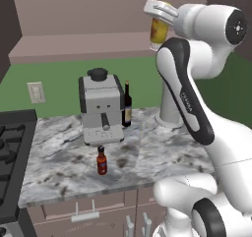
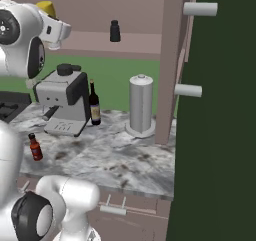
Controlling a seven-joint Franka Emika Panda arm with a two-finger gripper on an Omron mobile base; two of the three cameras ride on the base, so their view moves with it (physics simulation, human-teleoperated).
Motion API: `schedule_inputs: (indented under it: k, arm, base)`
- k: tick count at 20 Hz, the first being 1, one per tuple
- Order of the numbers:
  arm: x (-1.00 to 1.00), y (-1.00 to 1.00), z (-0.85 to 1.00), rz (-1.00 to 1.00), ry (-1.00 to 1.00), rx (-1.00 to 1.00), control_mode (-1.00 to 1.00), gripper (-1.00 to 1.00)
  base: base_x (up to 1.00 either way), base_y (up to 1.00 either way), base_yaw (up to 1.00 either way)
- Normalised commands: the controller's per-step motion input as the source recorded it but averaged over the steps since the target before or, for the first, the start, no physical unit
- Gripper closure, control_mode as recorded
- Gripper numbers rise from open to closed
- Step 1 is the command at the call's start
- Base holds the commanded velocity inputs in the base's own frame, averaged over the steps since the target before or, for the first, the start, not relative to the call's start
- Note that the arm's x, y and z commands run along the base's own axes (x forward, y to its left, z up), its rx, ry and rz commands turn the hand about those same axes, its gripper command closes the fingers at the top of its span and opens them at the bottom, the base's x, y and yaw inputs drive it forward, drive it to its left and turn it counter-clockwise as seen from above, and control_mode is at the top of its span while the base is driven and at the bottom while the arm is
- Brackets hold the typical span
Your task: There are various items on the counter. Only move the condiments/shakers into the cabinet.
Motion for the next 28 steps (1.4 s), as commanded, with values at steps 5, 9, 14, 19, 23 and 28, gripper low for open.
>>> schedule_inputs:
  k: [5, 9, 14, 19, 23, 28]
  arm:
    - [0.43, 0.00, -0.12, 0.00, 0.00, -0.05, -1.00, 1.00]
    - [0.43, 0.00, -0.14, 0.00, 0.00, -0.04, -1.00, 1.00]
    - [0.43, -0.02, -0.03, 0.00, 0.00, 0.00, -1.00, 1.00]
    - [0.51, -0.01, 0.00, 0.00, 0.00, 0.00, -1.00, 1.00]
    - [0.58, -0.02, -0.06, 0.00, 0.00, 0.00, -1.00, 1.00]
    - [0.56, -0.03, -0.12, 0.00, 0.00, 0.00, -1.00, 1.00]
  base:
    - [0.00, 0.00, 0.00]
    - [0.00, 0.00, 0.00]
    - [0.00, 0.00, 0.00]
    - [0.00, 0.00, 0.00]
    - [0.00, 0.00, 0.00]
    - [0.00, 0.00, 0.00]
